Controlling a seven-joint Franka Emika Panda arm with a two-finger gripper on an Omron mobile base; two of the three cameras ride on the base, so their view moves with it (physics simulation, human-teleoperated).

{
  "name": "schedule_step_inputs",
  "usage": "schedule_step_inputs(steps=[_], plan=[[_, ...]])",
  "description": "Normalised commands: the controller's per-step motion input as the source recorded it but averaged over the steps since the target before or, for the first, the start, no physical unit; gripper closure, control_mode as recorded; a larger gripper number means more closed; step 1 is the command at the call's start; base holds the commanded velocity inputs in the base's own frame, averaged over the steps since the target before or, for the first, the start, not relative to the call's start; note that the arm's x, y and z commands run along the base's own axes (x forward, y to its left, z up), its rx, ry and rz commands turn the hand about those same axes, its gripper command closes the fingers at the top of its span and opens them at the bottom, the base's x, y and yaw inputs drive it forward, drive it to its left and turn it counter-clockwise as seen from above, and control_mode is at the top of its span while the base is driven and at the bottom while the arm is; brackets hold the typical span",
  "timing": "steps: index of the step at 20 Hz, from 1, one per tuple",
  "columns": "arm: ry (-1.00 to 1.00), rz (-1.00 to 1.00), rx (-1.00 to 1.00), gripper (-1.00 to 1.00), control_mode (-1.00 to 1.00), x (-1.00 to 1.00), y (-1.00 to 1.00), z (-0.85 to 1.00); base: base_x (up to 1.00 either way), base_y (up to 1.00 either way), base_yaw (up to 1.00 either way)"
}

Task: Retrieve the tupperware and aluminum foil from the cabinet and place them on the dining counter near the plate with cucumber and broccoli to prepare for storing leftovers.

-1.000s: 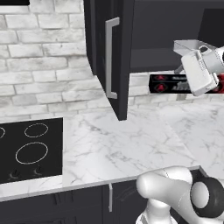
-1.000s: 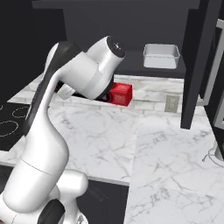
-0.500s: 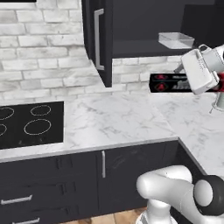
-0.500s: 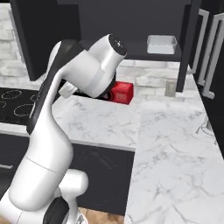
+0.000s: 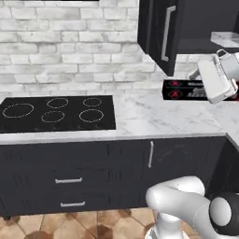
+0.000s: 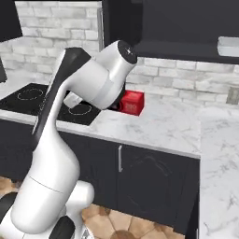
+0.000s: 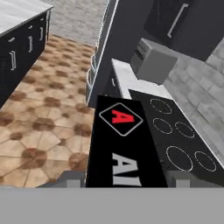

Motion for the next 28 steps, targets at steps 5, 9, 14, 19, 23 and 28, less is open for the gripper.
schedule_step_inputs(steps=[5,9,14,19,23,28], plan=[[0.0,0.0,0.0,1.0,1.0,0.0,0.0,0.0,0.39,0.96,0.59],[0.0,0.0,0.0,1.0,1.0,0.0,0.0,0.0,0.48,0.8,0.62],[0.0,0.0,0.0,1.0,1.0,0.0,0.0,0.0,0.55,0.68,0.63],[0.0,0.0,0.0,1.0,1.0,0.0,0.0,0.0,0.57,0.44,0.68],[0.0,0.0,0.0,1.0,1.0,0.0,0.0,0.0,0.51,0.35,0.72],[0.0,0.0,0.0,1.0,1.0,0.0,0.0,0.0,0.59,0.31,0.69]])
